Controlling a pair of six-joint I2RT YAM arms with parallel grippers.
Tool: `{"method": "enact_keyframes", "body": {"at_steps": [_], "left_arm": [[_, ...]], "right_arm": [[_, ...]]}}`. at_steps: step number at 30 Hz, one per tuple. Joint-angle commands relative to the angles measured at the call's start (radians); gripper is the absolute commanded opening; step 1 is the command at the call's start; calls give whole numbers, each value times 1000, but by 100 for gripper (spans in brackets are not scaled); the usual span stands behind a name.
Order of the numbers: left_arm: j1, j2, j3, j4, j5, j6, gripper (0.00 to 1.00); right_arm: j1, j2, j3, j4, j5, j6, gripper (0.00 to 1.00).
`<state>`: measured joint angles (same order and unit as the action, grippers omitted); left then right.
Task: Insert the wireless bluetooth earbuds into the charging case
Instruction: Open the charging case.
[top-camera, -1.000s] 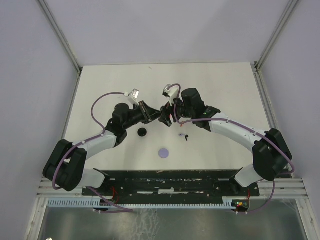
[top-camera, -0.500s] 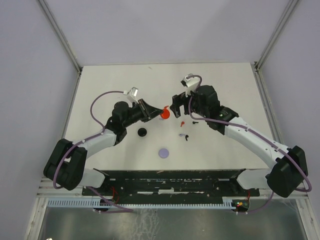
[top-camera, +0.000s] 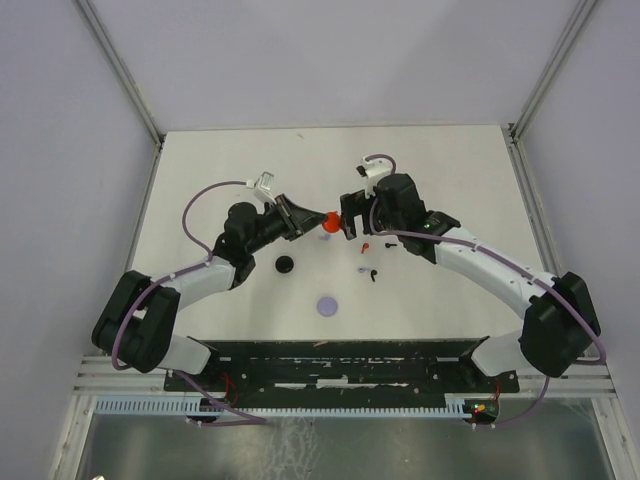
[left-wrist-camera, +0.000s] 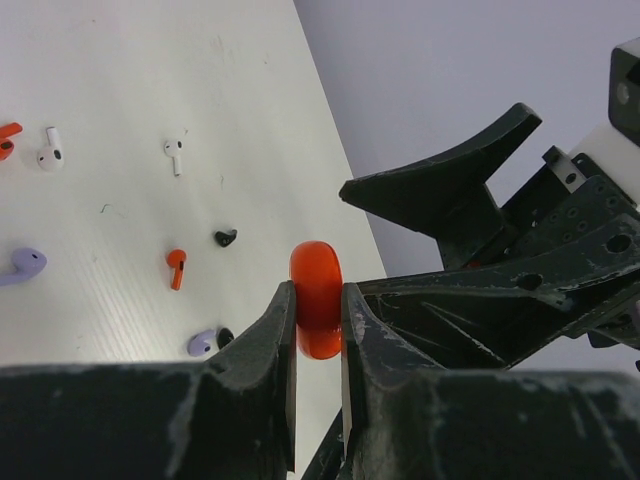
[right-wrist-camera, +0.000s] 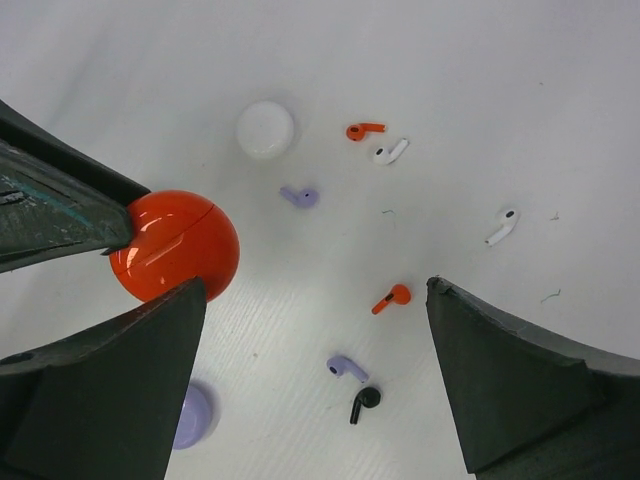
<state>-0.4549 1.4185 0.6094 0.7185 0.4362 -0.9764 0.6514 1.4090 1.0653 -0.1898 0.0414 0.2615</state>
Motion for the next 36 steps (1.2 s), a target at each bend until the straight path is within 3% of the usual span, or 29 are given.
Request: {"method": "enact_keyframes", "body": {"at_steps": [1,17,22,27,31,36], "left_arm": [[2,-8,10,78,-12,-49,3],[6,15,-9,150,-8,-129,3],[66,7,-40,167,-12,-172,3],[186,-12,-94,236,18,-233,3],[231,10,-119,336,71,-296,3],[237,56,-139,437,117,-352,3]], "right_arm": [[-2,23,-3,66,-29,32,99],[-2,103,-2,150,-31,51,99],[-2,83,-23,129,7,53,99],[-4,91,7,-37,171,86,100],[-3,186,141,-245,230,119,89],[-3,301,242,-354,239,142,80]]}}
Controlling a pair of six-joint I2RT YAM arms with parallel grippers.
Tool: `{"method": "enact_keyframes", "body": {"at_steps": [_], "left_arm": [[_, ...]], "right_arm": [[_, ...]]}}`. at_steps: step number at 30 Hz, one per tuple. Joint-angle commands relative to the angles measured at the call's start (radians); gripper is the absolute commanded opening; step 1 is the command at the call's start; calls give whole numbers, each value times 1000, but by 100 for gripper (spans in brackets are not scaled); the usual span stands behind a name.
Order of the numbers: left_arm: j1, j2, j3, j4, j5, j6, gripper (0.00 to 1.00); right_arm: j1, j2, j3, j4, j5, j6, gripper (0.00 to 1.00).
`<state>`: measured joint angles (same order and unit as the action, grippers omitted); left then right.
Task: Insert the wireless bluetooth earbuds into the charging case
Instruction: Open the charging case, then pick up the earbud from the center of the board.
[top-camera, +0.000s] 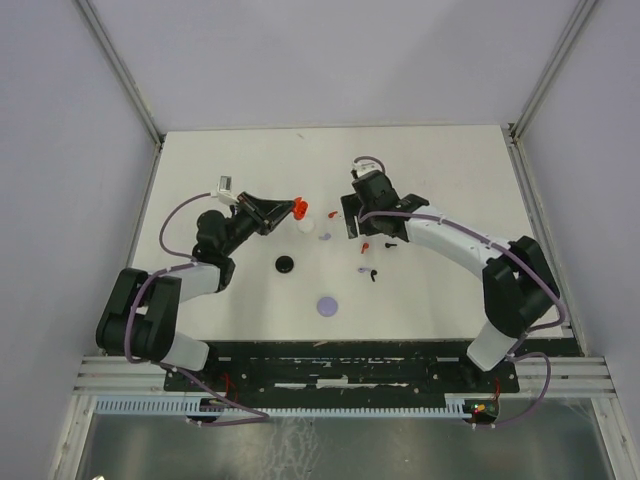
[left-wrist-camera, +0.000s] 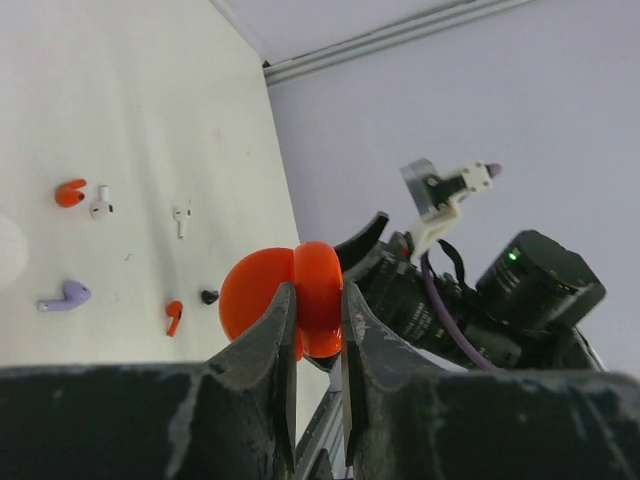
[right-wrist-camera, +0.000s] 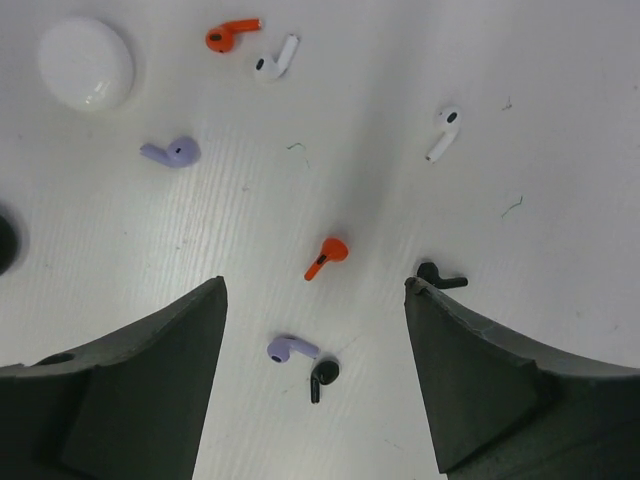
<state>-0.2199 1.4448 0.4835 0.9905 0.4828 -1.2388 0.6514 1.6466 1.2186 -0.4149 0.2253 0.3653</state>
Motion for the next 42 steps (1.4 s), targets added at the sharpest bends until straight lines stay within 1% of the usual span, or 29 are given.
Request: {"method": "enact_keyframes", "body": {"at_steps": [1,4,11,18,30,42], "left_arm": [[2,36,-14,184,77,-96,3],[2,59,-19,221,92,-112,3],[2,83,-22,254,114,-119,3],[2,102,-22,272,120,-126,3],[4,134,-36,343,131,-165,3],[4,138,-44,355,130,-169,3]], "right_arm": [[-3,83,104,-146,54,42,78],[-6,127,140,-177,48,61,73],[-40,190,154,-176,-21,102,65],[-51,230,166,-165,-62,119,63],[-57,296,177,-146,-86,161,56],[-76,328,171,-119,-106,181,51]]}}
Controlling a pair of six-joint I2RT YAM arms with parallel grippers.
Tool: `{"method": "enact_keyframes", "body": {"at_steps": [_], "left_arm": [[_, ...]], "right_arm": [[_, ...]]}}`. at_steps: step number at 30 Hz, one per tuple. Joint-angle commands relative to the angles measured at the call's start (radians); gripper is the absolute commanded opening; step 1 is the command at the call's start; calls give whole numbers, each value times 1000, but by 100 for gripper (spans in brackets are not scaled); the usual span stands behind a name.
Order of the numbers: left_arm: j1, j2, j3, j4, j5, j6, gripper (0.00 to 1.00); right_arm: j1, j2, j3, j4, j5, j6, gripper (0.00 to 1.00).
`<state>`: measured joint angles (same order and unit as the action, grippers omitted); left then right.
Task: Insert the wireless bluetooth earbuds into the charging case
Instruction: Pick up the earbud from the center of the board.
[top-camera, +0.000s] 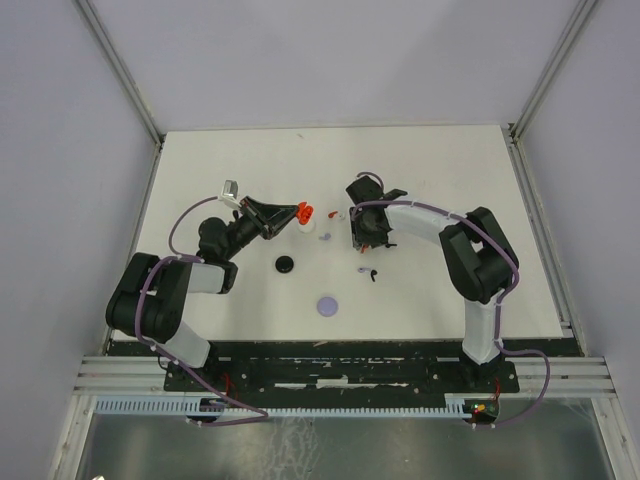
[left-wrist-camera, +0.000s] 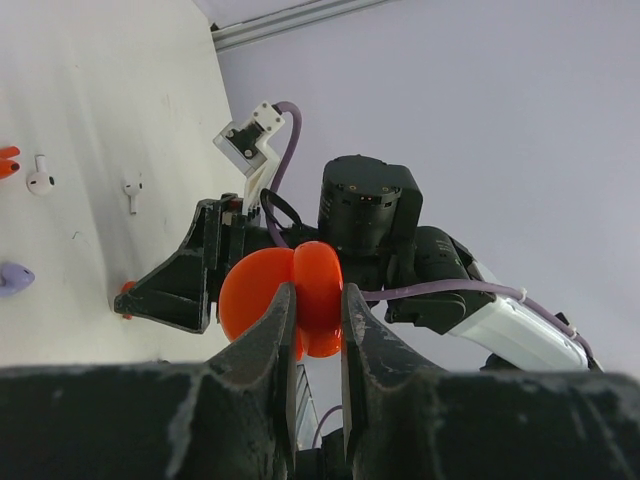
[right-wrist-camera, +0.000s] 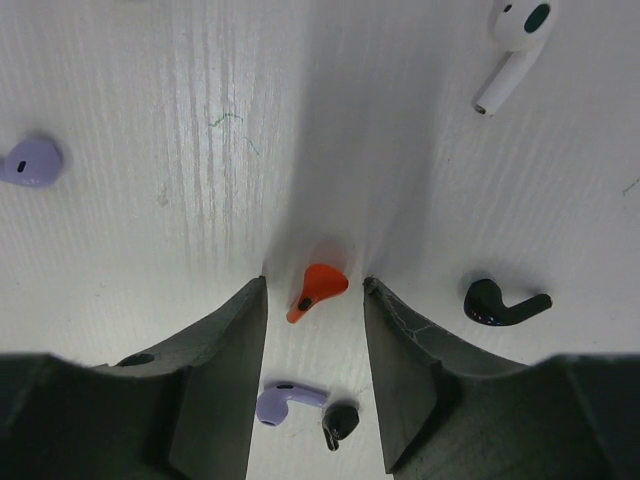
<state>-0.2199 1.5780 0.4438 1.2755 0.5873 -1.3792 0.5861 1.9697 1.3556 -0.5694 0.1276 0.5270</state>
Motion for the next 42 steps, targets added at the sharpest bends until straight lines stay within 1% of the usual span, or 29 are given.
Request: {"method": "enact_keyframes", "body": {"at_steps": [1,7,11,15,19,20,25,29,30,31,37,42], "left_arm": [[4,5,-5,71,25,-28,3],[4,6,-6,74,25,-29,3],[4,5,-8,75,25,-30,3],[4,2,-8,74,23,-31,3],[2,2,-10,74,25,-31,3],[3,3,-11,74,25,-31,3],[4,5,-17,78,26,-31,3],[1,4,-25,81,26,-36,3],[0,4,-26,81,25,-38,3],[-3,4,-25,82,25,-41,3],[-47,24,-3,56,14,-57,3],[-92,69,24,66,5,-96,3]], "right_arm": [[-13,5,32,38,-9,20,51],[-19,12,31,42,-16,22,47],[-21,12,30,40,-17,22,43],[-21,9,27,38,-17,24,40],[-21,8,28,36,-17,22,31],[-22,8,29,35,-17,22,25],[-21,-18,31,50,-6,-6,13],[-20,-121,-8,163,1,-89,6],[-19,-173,-30,203,0,-109,3],[-20,-215,-53,249,-6,-128,2],[-19,-446,-206,524,-87,-217,2],[-16,-542,-287,637,-146,-263,2]]}}
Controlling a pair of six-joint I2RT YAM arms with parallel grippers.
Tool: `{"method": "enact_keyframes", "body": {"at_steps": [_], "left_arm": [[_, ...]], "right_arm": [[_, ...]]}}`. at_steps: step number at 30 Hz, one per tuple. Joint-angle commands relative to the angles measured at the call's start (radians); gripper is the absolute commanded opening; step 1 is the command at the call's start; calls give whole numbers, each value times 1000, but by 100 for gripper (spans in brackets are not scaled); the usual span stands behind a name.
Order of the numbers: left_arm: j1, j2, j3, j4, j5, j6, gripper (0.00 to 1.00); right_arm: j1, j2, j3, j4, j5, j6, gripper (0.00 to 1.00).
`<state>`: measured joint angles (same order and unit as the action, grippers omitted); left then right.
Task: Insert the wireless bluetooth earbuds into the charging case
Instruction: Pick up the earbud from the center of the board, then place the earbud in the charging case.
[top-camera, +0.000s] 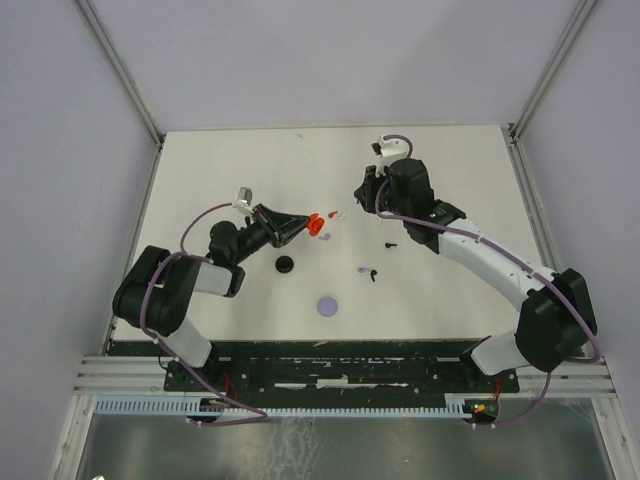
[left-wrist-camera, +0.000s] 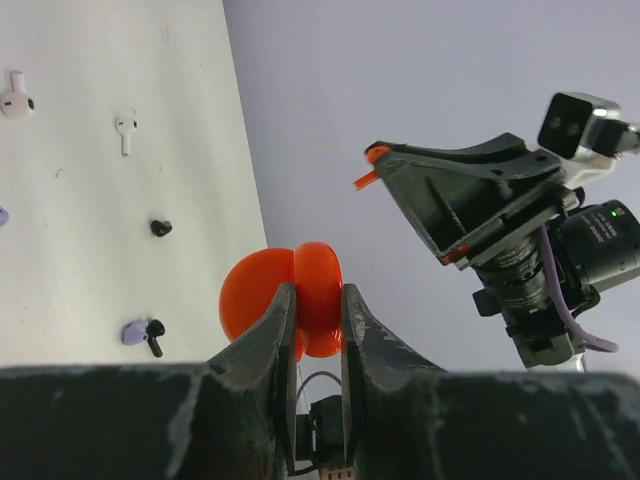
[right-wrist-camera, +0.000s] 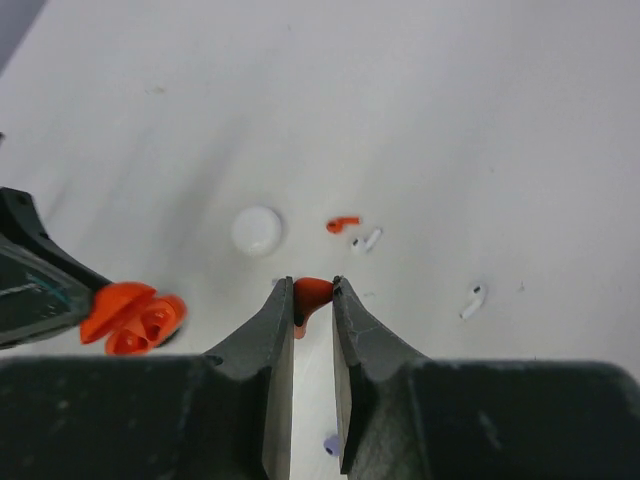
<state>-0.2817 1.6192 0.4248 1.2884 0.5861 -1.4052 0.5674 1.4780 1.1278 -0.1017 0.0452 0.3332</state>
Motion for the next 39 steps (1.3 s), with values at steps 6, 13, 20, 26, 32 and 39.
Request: {"method": "enact_keyframes", "body": {"at_steps": [6,13,20,26,32,39], "left_arm": [[-63,115,58,177,-2,-177,3],[-83,173,70,256,-5,-230,3],[-90,175,78,232,-7,-228,3],[-93,182,77,244,-19,-264,3],[-96,197,71,284,-31,-304,3],[-97,193,70,293,-33,-330,3]], "right_arm": [[31,-128,-243,451,-95,-122,2],[86,-146,-343,640,-95,-224,2],[130,-152,-386,757,-121,-291,2],[166,-137,-415,827,-148,-354,2],[189,-126,-441,855,-144,-399,2],[196,-110,-451,867,-130,-409,2]]}}
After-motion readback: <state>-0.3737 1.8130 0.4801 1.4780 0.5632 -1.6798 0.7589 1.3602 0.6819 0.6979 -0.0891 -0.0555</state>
